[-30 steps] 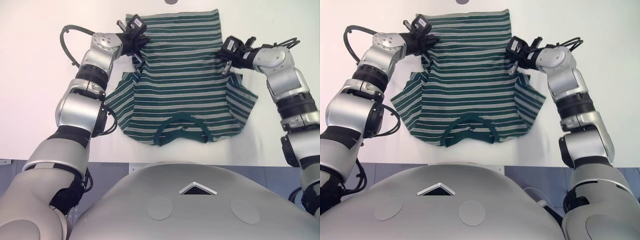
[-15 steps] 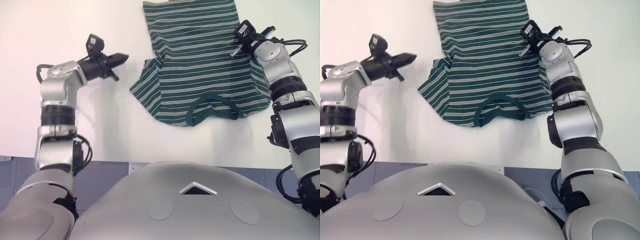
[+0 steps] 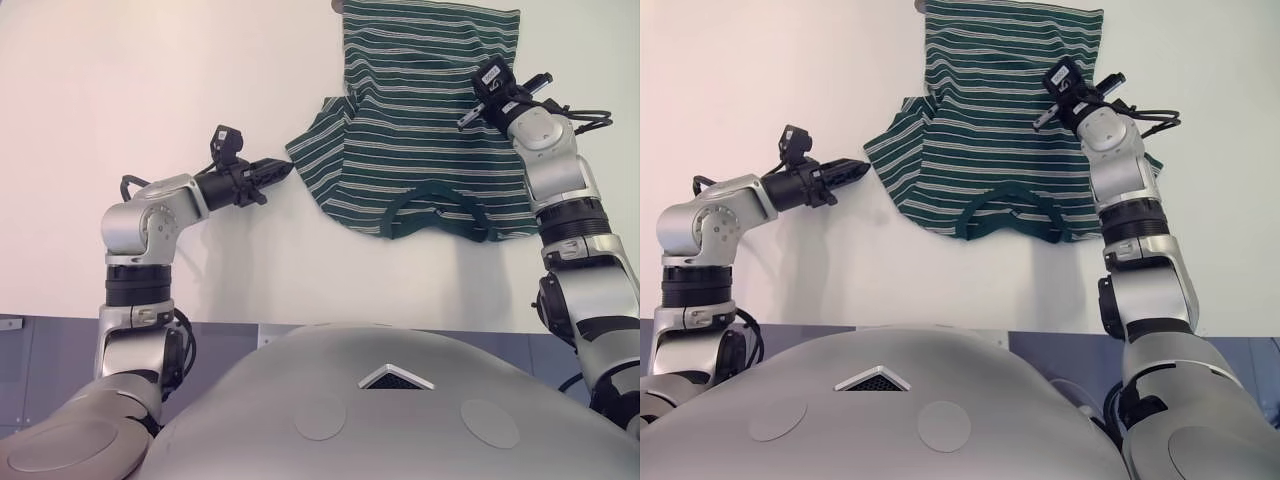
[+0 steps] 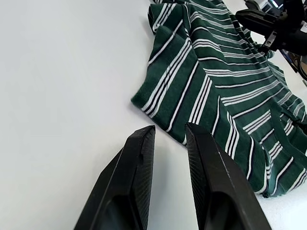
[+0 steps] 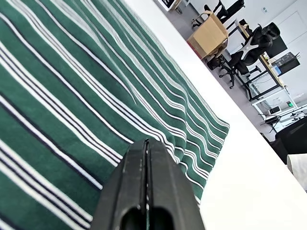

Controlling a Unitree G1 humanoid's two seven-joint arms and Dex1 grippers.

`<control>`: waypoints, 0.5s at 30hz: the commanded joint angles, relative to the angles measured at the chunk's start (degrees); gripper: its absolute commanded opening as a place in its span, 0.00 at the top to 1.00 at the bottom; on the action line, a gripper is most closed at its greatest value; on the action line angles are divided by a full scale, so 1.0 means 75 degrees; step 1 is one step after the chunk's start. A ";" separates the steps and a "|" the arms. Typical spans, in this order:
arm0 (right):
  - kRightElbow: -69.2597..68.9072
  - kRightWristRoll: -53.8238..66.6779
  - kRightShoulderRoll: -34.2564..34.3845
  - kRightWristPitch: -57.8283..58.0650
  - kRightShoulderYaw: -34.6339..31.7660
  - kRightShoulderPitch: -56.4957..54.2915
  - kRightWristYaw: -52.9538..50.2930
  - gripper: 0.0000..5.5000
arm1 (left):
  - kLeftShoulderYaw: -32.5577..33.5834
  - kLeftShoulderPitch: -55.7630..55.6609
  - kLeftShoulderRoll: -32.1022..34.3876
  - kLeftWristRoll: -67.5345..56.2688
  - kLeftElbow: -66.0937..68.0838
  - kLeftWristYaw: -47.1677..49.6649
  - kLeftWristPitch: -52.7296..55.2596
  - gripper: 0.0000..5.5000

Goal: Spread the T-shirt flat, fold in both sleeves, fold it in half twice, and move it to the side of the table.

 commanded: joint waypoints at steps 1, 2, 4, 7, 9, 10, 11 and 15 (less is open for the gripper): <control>-0.0499 -0.0207 0.0018 0.0084 -0.0182 0.0018 -0.0141 1.00 | -0.0557 -0.0266 -0.0160 0.0723 0.0504 0.0453 -0.0302 0.79; -0.0514 -0.0231 0.0024 0.0080 -0.0250 -0.0005 -0.0180 1.00 | -0.0612 -0.0304 -0.0209 0.0739 0.0572 0.0484 -0.0375 0.79; -0.0511 -0.0296 0.0047 0.0017 -0.0318 -0.0062 -0.0212 1.00 | -0.0724 -0.0365 -0.0350 0.0762 0.0703 0.0487 -0.0502 0.83; -0.0510 -0.0342 0.0086 -0.0051 -0.0396 -0.0128 -0.0280 1.00 | -0.0771 -0.0384 -0.0474 0.0773 0.0817 0.0509 -0.0643 0.93; -0.0547 -0.0344 0.0081 -0.0081 -0.0471 -0.0168 -0.0313 1.00 | -0.0720 -0.0418 -0.0495 0.0811 0.0900 0.0537 -0.0810 1.00; -0.0632 -0.0239 0.0096 -0.0054 -0.0597 -0.0186 -0.0313 1.00 | -0.0592 -0.0454 -0.0518 0.0758 0.0968 0.0565 -0.0868 1.00; -0.0733 -0.0133 0.0102 0.0001 -0.0720 -0.0206 -0.0291 1.00 | -0.0409 -0.0479 -0.0533 0.0640 0.0990 0.0582 -0.0872 1.00; -0.1732 0.0622 -0.0001 0.0906 -0.1414 0.0118 0.0253 1.00 | 0.0751 -0.0363 0.0257 0.0092 0.0995 0.0226 -0.0605 1.00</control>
